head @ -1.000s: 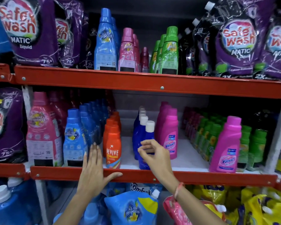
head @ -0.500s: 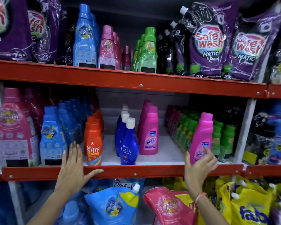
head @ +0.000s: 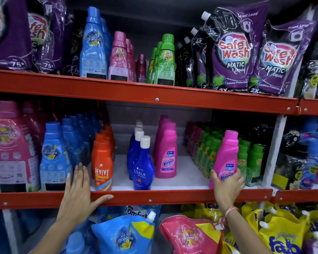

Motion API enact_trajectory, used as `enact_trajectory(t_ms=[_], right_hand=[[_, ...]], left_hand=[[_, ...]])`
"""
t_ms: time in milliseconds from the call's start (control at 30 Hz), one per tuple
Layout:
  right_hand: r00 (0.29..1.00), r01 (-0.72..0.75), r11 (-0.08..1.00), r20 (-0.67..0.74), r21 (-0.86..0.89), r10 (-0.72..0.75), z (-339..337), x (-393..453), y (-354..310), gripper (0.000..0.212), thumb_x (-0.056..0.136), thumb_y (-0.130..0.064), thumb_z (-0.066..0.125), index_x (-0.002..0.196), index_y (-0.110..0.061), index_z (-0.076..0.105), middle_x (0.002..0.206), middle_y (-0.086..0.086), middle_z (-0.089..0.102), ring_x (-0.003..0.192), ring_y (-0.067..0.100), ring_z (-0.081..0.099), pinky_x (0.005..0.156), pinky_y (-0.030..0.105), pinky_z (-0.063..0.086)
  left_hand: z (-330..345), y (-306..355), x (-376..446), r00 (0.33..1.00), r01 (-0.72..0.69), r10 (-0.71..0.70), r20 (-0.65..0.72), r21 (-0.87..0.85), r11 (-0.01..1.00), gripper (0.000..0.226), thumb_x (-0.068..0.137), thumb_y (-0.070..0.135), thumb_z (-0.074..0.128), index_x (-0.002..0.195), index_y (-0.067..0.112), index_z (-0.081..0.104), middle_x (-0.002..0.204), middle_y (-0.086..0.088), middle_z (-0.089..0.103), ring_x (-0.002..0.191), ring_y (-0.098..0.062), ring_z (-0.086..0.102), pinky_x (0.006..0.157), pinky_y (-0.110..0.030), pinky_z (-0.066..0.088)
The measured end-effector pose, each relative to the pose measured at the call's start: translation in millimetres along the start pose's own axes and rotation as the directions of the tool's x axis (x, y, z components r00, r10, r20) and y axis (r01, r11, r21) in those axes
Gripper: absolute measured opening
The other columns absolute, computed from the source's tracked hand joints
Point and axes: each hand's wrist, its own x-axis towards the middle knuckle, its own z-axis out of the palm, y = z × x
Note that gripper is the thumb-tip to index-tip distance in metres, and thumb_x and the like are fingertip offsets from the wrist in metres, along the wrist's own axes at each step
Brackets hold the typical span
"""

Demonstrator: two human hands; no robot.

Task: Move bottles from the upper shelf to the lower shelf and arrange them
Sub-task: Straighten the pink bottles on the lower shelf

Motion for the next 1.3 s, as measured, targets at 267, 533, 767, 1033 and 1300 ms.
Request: enact_trajectory(t_ms=[267, 533, 767, 1033, 1300], right_hand=[[0.983, 0.14, 0.99, 0.115, 0.032, -0.143, 1.1, -13.1, -14.2, 0.088, 0.07, -0.039, 0.079, 0.136, 0.002, 0.039, 0.129, 0.024, 0.05, 0.123, 0.038, 0.043, 0.103, 0.047, 0.037], [0.898, 0.15, 0.955, 0.369, 0.256, -0.24, 29.1, -57.1, -57.2, 0.092, 0.064, -0.054, 0.078, 0.137, -0.009, 0.042, 0.128, 0.007, 0.053, 0.119, 0.025, 0.054, 0.101, 0.044, 0.047], [0.846, 0.127, 0.959, 0.477, 0.252, -0.237, 42.9, -68.9, -56.4, 0.091, 0.052, -0.071, 0.07, 0.123, -0.019, 0.049, 0.111, 0.0, 0.057, 0.103, 0.02, 0.062, 0.089, 0.044, 0.054], [0.841, 0.113, 0.966, 0.496, 0.234, -0.219, 47.8, -69.6, -52.8, 0.079, 0.062, -0.056, 0.077, 0.125, -0.017, 0.048, 0.116, 0.004, 0.056, 0.102, 0.02, 0.063, 0.089, 0.043, 0.054], [0.869, 0.106, 0.98, 0.465, 0.167, -0.173, 33.9, -82.2, -70.8, 0.071, 0.081, -0.045, 0.067, 0.138, -0.011, 0.041, 0.132, 0.009, 0.046, 0.125, 0.027, 0.047, 0.104, 0.04, 0.041]], left_hand=[[-3.5, 2.1, 0.0, 1.0, 0.01, -0.01, 0.023, -0.01, 1.0, 0.126, 0.07, 0.089, 0.023, 0.14, -0.015, 0.03, 0.148, -0.034, 0.034, 0.136, -0.042, 0.036, 0.112, -0.05, 0.017], [-6.5, 1.1, 1.3, 0.997, 0.028, -0.026, 0.071, -0.017, 0.999, 0.126, 0.07, 0.09, 0.023, 0.14, -0.014, 0.03, 0.149, -0.032, 0.033, 0.137, -0.041, 0.036, 0.113, -0.045, 0.011], [-8.9, 2.0, 0.8, 0.996, 0.03, -0.029, 0.083, -0.015, 0.999, 0.126, 0.07, 0.091, 0.023, 0.141, -0.014, 0.03, 0.149, -0.032, 0.034, 0.137, -0.041, 0.037, 0.112, -0.045, 0.012], [-3.8, 0.0, 2.1, 0.999, 0.007, -0.006, 0.042, -0.024, 1.0, 0.127, 0.07, 0.091, 0.024, 0.142, -0.014, 0.028, 0.152, -0.031, 0.029, 0.14, -0.039, 0.031, 0.115, -0.048, 0.014], [-2.8, 0.8, 1.8, 0.996, 0.016, -0.013, 0.088, -0.036, 0.999, 0.126, 0.071, 0.091, 0.021, 0.14, -0.014, 0.033, 0.148, -0.031, 0.036, 0.138, -0.039, 0.036, 0.114, -0.049, 0.012]])
